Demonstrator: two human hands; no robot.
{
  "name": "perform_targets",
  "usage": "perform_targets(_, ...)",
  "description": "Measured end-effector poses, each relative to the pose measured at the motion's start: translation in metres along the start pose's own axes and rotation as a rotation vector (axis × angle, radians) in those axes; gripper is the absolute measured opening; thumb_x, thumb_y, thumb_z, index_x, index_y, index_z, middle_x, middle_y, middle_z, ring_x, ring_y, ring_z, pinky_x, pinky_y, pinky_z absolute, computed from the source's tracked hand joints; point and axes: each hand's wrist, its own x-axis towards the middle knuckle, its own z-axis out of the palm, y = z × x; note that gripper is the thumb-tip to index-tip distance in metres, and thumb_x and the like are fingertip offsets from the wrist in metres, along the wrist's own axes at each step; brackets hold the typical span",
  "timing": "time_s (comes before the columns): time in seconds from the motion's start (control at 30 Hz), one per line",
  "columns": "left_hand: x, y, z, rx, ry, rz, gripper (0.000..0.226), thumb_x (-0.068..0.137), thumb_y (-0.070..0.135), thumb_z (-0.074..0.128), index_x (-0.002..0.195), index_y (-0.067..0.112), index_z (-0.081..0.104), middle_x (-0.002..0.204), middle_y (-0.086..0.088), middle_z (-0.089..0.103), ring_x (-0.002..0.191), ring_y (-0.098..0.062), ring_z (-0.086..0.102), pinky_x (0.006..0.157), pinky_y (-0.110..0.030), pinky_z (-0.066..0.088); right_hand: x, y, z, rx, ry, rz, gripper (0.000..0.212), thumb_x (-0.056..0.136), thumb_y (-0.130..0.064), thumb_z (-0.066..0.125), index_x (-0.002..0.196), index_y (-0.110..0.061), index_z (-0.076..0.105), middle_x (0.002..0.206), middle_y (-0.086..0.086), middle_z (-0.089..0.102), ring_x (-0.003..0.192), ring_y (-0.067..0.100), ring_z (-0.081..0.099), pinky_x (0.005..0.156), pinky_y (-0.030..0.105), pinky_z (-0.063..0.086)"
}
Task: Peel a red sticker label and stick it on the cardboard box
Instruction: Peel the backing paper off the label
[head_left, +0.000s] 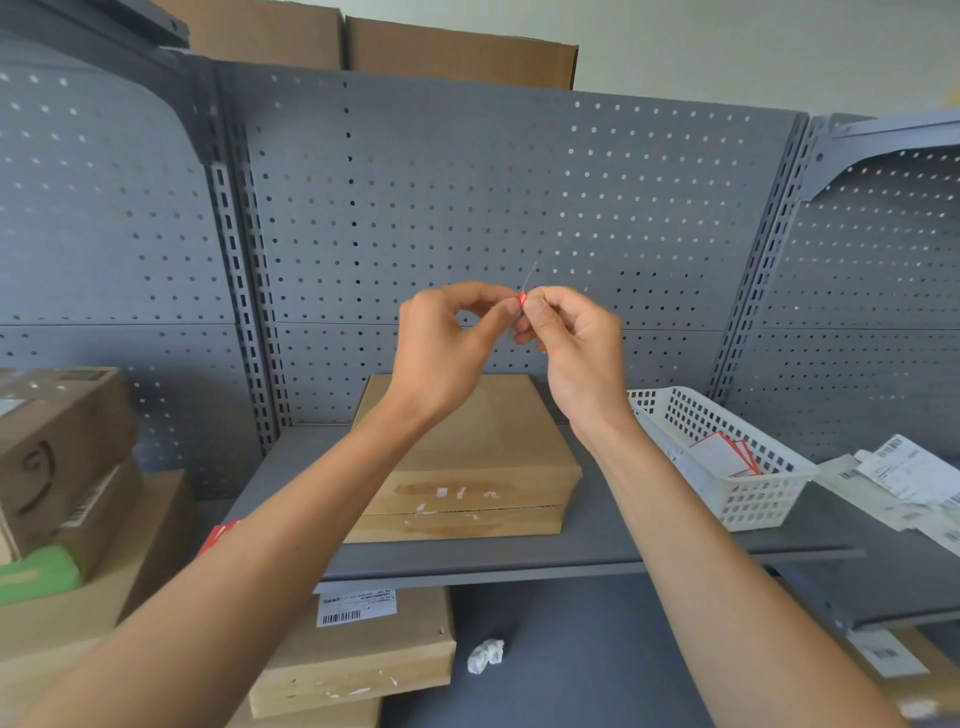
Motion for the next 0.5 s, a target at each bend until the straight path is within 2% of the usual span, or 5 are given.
perform_targets(0.1,-0.0025,0.0027,0.0003,-0.018,-0.019,0.021,0.014,0.097,0.019,0.068,0.097,0.014,0.082,0.089,0.008,0.078,0.057,0.014,0.055,0.06,-0.003,0.036,-0.0004,0.0004,-0.0012,-0.018,-0.022,-0.025,0.019,0.102,-0.003,0.053,0.098,0.007,0.069,0.083,0.024,0.069,0.071,0.011,0.062,0.069,0.015,0.05)
perform_targets(0.2,-0.0045,0.0045,0.0003,0.002,-0.023,0.026,0.014,0.097,0.017,0.068,0.099,0.015,0.082,0.087,0.01,0.077,0.055,0.015,0.053,0.058,-0.003,0.036,-0.0007,0.0017,-0.0026,-0.036,-0.031,-0.03,0.019,0.102,-0.004,0.053,0.099,0.006,0.069,0.086,0.023,0.071,0.072,0.013,0.064,0.07,0.017,0.053)
perform_targets(0.27,-0.0047,0.0048,-0.0002,0.028,-0.012,0.02,0.013,0.097,0.018,0.068,0.098,0.018,0.082,0.086,0.014,0.076,0.063,0.013,0.059,0.063,-0.006,0.039,-0.0012,0.0022,-0.0029,-0.043,-0.036,-0.025,0.018,0.102,-0.004,0.054,0.098,0.004,0.07,0.086,0.02,0.072,0.072,0.011,0.065,0.07,0.017,0.053)
perform_targets(0.37,-0.0039,0.003,-0.0011,0.053,0.004,0.002,0.014,0.097,0.023,0.068,0.096,0.021,0.082,0.088,0.015,0.078,0.085,-0.004,0.071,0.084,-0.028,0.055,-0.0032,0.0018,-0.0018,-0.029,-0.046,-0.004,0.016,0.101,-0.003,0.055,0.1,0.005,0.07,0.085,0.012,0.071,0.067,0.001,0.065,0.068,0.013,0.05)
perform_targets(0.5,-0.0046,0.0039,-0.0021,0.061,0.01,0.004,0.015,0.097,0.022,0.068,0.094,0.02,0.082,0.088,0.013,0.079,0.086,-0.009,0.072,0.09,-0.035,0.056,-0.0039,-0.0003,-0.0018,-0.002,-0.046,0.019,0.015,0.099,-0.003,0.058,0.102,0.004,0.071,0.085,0.005,0.072,0.068,-0.003,0.066,0.068,0.012,0.051)
